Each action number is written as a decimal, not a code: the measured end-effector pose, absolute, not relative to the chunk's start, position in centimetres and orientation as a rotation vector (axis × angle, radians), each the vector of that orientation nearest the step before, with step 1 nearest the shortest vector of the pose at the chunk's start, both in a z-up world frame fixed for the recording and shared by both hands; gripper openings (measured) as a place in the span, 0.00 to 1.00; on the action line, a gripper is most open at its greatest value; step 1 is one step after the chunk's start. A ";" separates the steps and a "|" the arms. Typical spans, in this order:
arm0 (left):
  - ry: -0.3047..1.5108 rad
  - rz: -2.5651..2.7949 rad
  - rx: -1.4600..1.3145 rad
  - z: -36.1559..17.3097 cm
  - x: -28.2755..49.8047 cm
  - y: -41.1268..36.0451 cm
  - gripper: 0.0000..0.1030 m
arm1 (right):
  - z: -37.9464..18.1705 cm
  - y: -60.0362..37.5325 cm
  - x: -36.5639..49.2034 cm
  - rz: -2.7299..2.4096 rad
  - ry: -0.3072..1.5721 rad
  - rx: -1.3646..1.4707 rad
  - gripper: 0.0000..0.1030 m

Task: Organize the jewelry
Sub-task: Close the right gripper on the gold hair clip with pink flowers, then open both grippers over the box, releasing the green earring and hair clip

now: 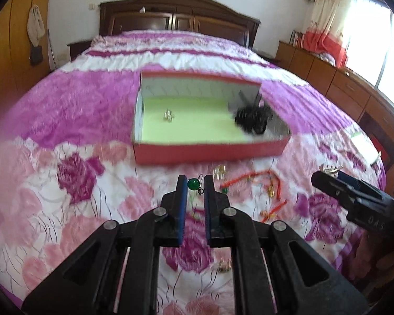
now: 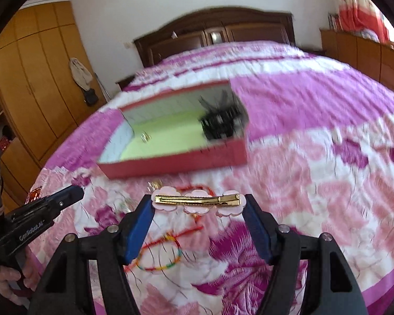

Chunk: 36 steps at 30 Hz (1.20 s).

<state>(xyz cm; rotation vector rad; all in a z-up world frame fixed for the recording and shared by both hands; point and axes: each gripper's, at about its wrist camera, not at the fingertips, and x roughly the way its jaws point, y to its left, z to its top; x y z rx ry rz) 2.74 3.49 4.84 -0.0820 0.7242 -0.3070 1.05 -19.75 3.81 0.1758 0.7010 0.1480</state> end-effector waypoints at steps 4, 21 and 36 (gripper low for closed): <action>0.648 -0.281 -0.068 6.2 3.3 3.2 0.04 | 5.4 -19.4 1.2 0.162 0.615 0.160 0.68; 0.399 -0.194 -0.077 9.4 9.0 2.2 0.04 | 10.3 -19.6 6.3 0.136 0.289 0.136 0.68; 0.568 -0.173 -0.058 4.8 14.9 1.0 0.04 | 5.8 -18.7 13.2 0.104 0.488 0.108 0.68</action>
